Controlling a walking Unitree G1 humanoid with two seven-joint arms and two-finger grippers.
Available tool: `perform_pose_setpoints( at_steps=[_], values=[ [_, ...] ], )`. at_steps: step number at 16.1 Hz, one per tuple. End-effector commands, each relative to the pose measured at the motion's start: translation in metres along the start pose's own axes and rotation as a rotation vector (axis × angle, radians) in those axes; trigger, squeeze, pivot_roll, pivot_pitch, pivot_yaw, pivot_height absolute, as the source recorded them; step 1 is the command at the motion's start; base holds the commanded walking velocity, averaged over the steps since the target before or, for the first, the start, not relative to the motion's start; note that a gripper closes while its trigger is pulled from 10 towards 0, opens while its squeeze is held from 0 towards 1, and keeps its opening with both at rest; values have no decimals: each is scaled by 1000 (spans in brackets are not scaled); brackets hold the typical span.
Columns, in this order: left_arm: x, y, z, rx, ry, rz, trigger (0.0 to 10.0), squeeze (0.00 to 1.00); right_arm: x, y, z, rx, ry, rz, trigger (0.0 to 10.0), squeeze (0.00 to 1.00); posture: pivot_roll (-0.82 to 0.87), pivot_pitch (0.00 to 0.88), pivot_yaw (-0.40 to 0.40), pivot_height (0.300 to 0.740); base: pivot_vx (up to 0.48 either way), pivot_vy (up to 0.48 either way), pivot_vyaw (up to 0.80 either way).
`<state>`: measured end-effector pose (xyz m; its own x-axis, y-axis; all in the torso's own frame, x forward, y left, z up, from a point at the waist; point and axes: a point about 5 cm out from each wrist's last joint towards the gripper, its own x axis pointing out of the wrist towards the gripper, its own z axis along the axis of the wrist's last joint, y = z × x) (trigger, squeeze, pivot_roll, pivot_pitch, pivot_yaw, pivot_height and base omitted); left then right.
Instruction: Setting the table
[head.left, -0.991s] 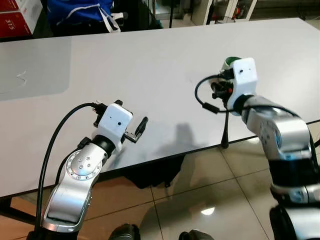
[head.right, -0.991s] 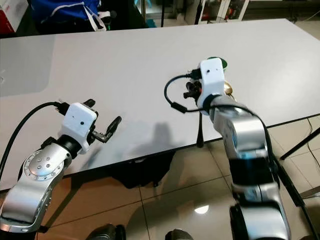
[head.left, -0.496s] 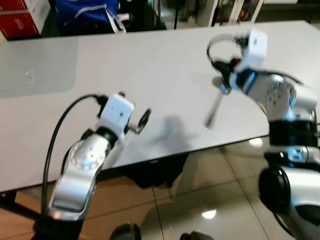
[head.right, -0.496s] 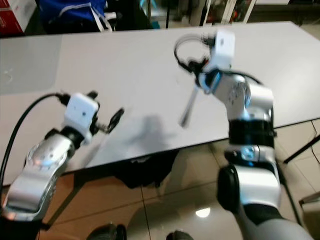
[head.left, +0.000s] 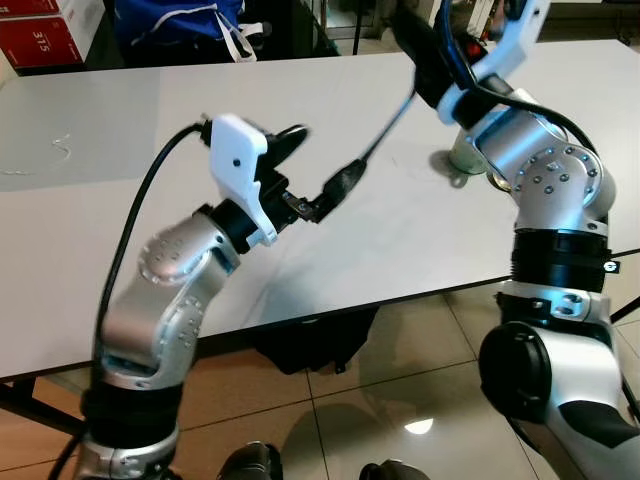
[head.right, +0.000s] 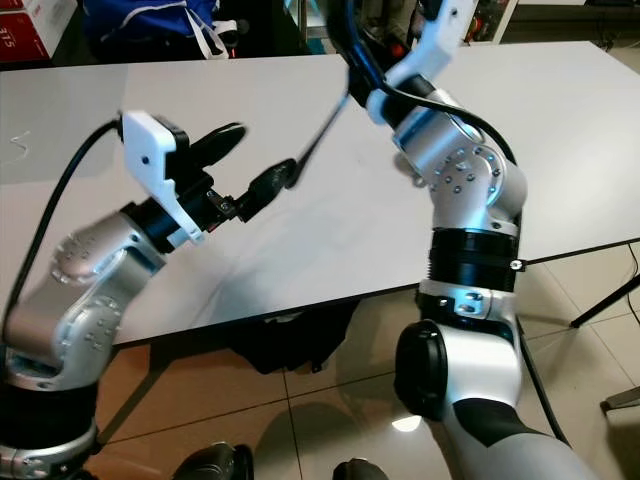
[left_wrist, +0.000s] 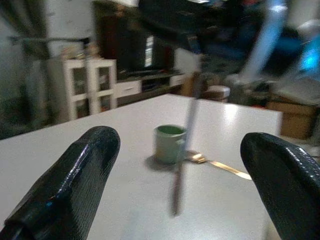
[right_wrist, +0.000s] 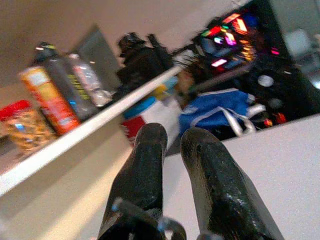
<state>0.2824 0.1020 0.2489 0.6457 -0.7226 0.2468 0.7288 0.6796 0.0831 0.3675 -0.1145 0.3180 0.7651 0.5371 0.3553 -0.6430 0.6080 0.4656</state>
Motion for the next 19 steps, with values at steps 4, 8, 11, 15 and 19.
perform_pose_setpoints(
  at_steps=[4,8,11,15,19],
  values=[
    [-2,-5,8,29,22,-130,10000,1000,2,15,0,28,-7,113,10000,0,-19,74,-54,740,0,0,0],
    [5,12,5,77,83,-9,10000,1000,3,28,-3,28,28,179,10000,0,-31,91,-67,740,0,0,0],
    [8,15,-1,75,116,7,10000,380,4,37,-5,35,42,206,10000,0,-43,98,-75,740,0,0,0],
    [13,14,-6,70,148,22,0,0,4,42,-5,37,57,224,10000,0,-49,100,-73,740,0,0,0],
    [15,15,-4,68,141,24,0,0,1,45,-10,27,84,230,10000,0,-53,97,-74,740,0,0,0]
  ],
)
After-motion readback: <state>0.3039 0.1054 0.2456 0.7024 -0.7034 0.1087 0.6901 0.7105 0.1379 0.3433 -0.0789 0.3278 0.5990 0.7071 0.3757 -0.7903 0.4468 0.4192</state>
